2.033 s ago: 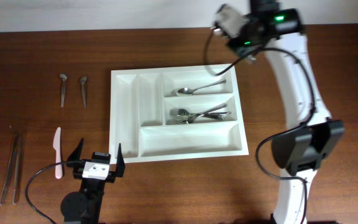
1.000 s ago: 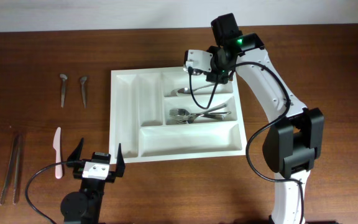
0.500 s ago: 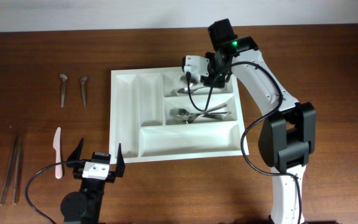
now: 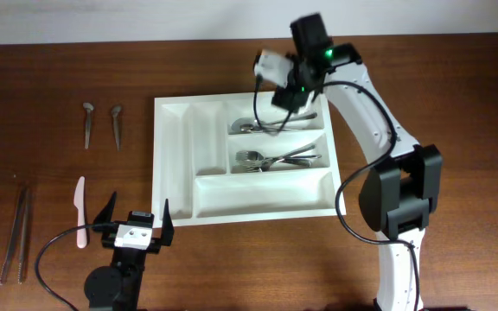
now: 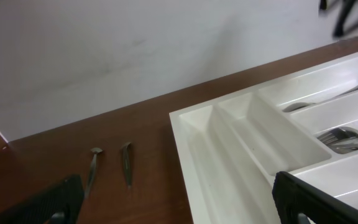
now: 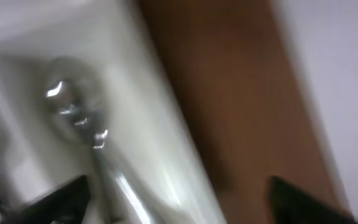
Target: Pack container
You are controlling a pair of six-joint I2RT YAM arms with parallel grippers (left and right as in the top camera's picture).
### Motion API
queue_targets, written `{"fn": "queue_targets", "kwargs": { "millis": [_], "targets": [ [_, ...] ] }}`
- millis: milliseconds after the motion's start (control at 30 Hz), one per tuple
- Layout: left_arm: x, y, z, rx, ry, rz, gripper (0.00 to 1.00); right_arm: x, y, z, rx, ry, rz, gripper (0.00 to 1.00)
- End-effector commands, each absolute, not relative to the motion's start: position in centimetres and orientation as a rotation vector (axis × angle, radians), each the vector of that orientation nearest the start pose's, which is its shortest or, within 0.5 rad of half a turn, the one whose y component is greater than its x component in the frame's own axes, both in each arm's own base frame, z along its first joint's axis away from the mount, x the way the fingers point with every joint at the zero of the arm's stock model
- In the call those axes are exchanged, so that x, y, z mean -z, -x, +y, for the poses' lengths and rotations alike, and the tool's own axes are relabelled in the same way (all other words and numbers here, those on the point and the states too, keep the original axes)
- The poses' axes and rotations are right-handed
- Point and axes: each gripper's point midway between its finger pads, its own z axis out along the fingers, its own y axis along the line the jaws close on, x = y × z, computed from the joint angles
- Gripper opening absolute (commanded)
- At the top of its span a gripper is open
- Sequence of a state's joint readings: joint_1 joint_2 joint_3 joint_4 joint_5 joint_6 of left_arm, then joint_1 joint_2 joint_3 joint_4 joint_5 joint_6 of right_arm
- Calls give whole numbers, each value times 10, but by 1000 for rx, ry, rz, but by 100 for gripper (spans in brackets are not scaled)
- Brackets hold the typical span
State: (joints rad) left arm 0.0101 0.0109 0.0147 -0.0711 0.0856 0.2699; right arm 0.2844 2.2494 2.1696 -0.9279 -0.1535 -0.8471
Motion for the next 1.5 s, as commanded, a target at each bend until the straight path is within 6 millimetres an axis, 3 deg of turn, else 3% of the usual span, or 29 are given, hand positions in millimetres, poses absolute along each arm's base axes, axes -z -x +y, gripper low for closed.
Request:
{"fn": "queue_targets", "kwargs": {
  "millis": [0, 167, 300, 433, 567, 833, 1033, 1267, 1467],
  "targets": [
    [-158, -246, -10, -158, -277, 1621, 99, -233, -567, 124, 194, 878, 2252, 99],
    [-158, -246, -10, -158, -277, 1620, 99, -304, -554, 15, 473, 510, 2318, 99],
    [-158, -246, -10, -158, -277, 1621, 99, -342, -520, -72, 641, 309, 2355, 99],
    [-158, -246, -10, -158, -277, 1621, 99, -349, -478, -136, 651, 54, 2436, 99],
    [-158, -246, -10, -158, -277, 1620, 99, -330, -440, -193, 607, -262, 2530, 99],
    [-158, -246, -10, -158, -277, 1620, 99, -290, -432, -231, 349, -392, 2599, 99],
    [-158, -246, -10, -158, -277, 1621, 99, -227, -426, -254, 315, -470, 2730, 99],
    [-158, -246, -10, -158, -277, 1621, 99, -162, -425, -249, 221, -688, 2793, 99],
    [-158, -246, -10, -158, -277, 1620, 99, -127, -414, -240, 192, -716, 2877, 99]
  ]
}}
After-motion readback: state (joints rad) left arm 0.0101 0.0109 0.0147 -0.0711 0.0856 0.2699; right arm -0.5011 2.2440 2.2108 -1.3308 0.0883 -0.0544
